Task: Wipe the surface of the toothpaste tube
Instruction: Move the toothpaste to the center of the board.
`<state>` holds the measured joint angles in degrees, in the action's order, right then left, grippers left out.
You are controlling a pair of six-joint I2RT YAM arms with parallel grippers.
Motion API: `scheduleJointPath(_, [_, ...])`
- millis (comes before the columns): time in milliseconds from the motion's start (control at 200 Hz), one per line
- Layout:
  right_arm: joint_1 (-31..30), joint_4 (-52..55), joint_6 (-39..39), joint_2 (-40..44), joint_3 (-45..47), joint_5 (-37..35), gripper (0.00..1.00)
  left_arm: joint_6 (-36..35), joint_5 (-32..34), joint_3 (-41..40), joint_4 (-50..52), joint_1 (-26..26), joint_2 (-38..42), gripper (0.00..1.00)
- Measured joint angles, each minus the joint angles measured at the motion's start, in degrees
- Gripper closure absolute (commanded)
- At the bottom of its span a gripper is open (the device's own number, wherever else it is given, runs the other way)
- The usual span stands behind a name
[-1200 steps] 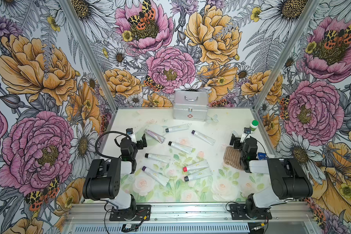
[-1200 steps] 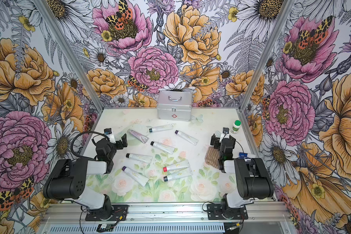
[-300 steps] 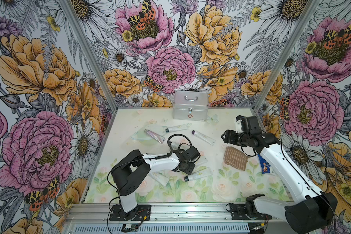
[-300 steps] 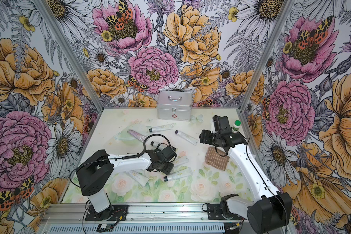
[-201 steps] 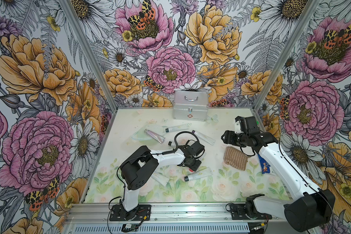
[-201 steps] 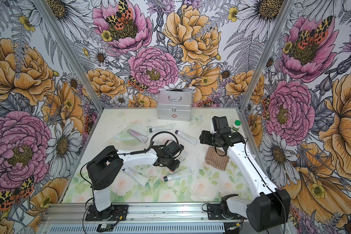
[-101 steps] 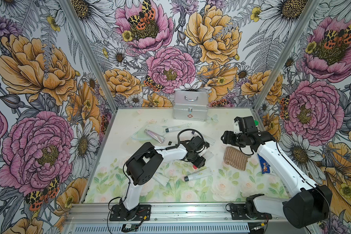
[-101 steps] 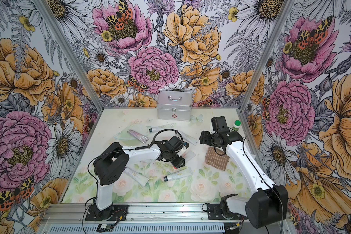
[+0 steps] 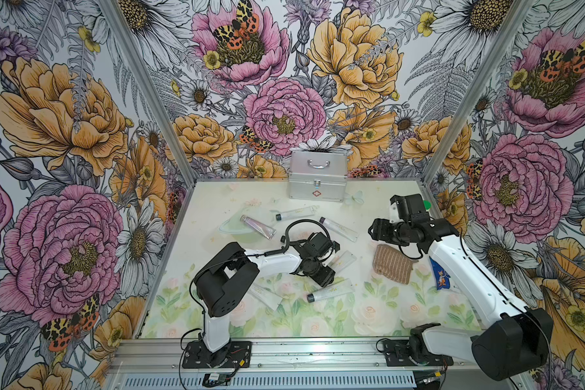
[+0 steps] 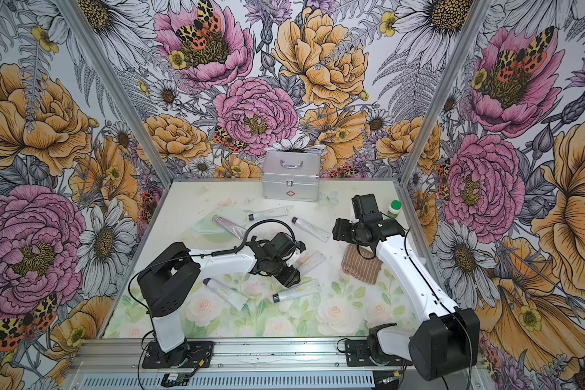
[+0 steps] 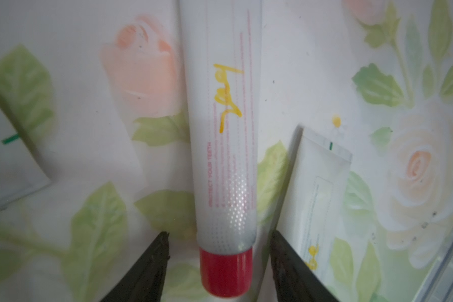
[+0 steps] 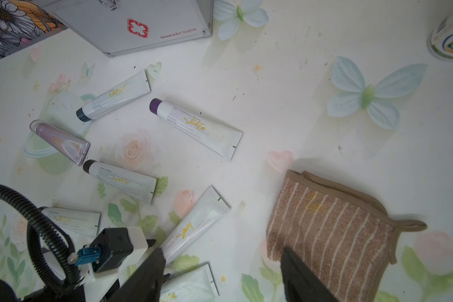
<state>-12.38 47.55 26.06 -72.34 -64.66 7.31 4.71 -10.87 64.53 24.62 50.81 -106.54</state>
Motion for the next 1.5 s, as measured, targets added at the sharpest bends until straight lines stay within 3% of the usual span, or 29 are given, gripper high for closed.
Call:
scheduleJointPath(150, [-0.02,0.0,-0.02,0.0,0.0,0.0,0.3,0.13,0.5,-0.31,-0.52,-0.04,-0.02,0.67])
scheduleJointPath(265, [0.0,-0.02,0.0,0.0,0.0,0.0,0.31,0.74,0.94,-0.55,-0.72,-0.07,-0.02,0.71])
scheduleJointPath(350, [-0.02,-0.02,0.0,0.0,0.0,0.0,0.31,0.85,1.16,-1.27,-2.05,-0.11,0.11,0.66])
scheduleJointPath(550, [-0.02,-0.02,0.02,-0.48,0.0,-0.02,0.31,1.53,1.44,-5.27,-6.73,-0.37,2.6,0.33])
scheduleJointPath(836, [-0.35,-0.24,0.39,-0.46,0.83,-0.15,0.3,3.04,3.87,-13.66,-12.83,-0.98,8.13,0.31])
scheduleJointPath(1166, [-0.94,-0.66,0.39,3.69,7.69,-0.17,0.3,5.77,7.56,-14.25,-21.86,3.54,6.51,0.32])
scheduleJointPath(1496, [-1.2,-0.72,0.92,6.29,9.18,-1.09,0.31,7.41,9.84,-18.51,-33.07,4.46,4.63,0.36])
